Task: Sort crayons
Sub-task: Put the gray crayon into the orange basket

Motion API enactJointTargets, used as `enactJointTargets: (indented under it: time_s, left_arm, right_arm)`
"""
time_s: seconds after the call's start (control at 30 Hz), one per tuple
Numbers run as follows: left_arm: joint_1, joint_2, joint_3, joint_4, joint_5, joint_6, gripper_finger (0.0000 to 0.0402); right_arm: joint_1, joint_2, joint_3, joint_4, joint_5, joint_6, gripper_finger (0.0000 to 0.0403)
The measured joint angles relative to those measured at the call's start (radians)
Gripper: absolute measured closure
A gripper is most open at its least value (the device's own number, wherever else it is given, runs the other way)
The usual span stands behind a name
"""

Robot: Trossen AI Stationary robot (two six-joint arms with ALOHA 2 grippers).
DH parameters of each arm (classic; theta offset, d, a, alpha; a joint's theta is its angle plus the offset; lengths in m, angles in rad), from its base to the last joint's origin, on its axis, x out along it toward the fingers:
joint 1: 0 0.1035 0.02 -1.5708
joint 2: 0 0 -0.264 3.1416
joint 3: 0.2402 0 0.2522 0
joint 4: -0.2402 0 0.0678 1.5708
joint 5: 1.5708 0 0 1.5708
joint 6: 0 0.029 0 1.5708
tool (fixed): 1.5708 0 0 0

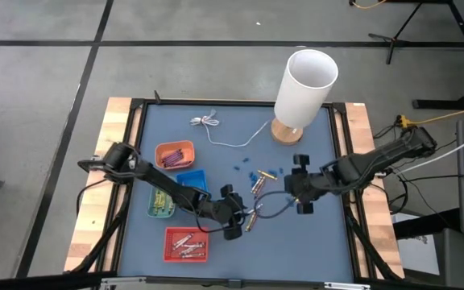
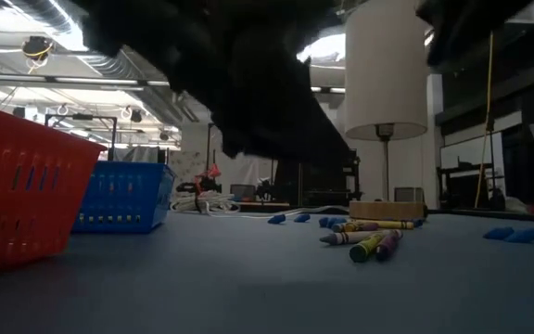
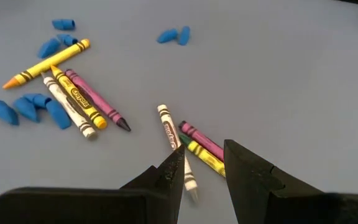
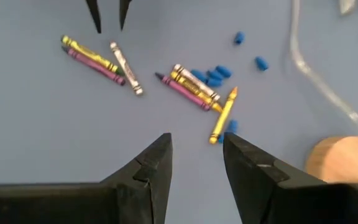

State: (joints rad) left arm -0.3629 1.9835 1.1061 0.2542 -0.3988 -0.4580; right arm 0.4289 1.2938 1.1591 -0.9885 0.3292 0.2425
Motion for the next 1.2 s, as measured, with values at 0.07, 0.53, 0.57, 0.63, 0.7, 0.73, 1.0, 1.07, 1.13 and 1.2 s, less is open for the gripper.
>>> enactJointTargets:
  time_s: [0.07,0.53,0.57,0.63,0.7,0.73,1.0,1.07,1.13,1.2]
  left_arm:
    - [0.007,0.023,0.000,0.019,0.000,0.000,0.0305]
    - [0.022,0.106,0.000,0.069,0.057,-0.004,0.0305]
    - [0.020,0.107,0.000,0.073,0.058,-0.003,0.0305]
    - [0.016,0.106,0.001,0.079,0.053,-0.003,0.0305]
    - [0.015,0.106,0.001,0.073,0.049,-0.002,0.0305]
    - [0.014,0.106,0.001,0.069,0.049,-0.002,0.0305]
    - [0.013,0.152,0.002,0.086,0.066,0.026,0.0305]
    - [0.009,0.164,0.002,0.087,0.053,0.027,0.0305]
    - [0.009,0.165,0.004,0.079,0.046,0.027,0.0305]
    - [0.009,0.166,0.004,0.076,0.043,0.030,0.0305]
  right_arm:
    - [0.009,0.000,-0.055,0.044,-0.004,0.016,0.0260]
    - [0.010,0.001,-0.326,0.399,-0.008,0.022,0.0260]
    - [0.010,0.001,-0.332,0.401,-0.008,0.022,0.0260]
    - [0.010,0.001,-0.337,0.413,-0.007,0.022,0.0260]
    - [0.010,0.001,-0.337,0.414,-0.007,0.022,0.0260]
    - [0.010,0.001,-0.337,0.416,-0.006,0.022,0.0260]
    - [0.010,0.001,-0.337,0.423,-0.007,0.022,0.0260]
    - [0.010,0.001,-0.337,0.430,-0.007,0.022,0.0260]
    - [0.010,0.001,-0.337,0.435,-0.008,0.022,0.0260]
    - [0.010,0.001,-0.337,0.452,-0.007,0.022,0.0260]
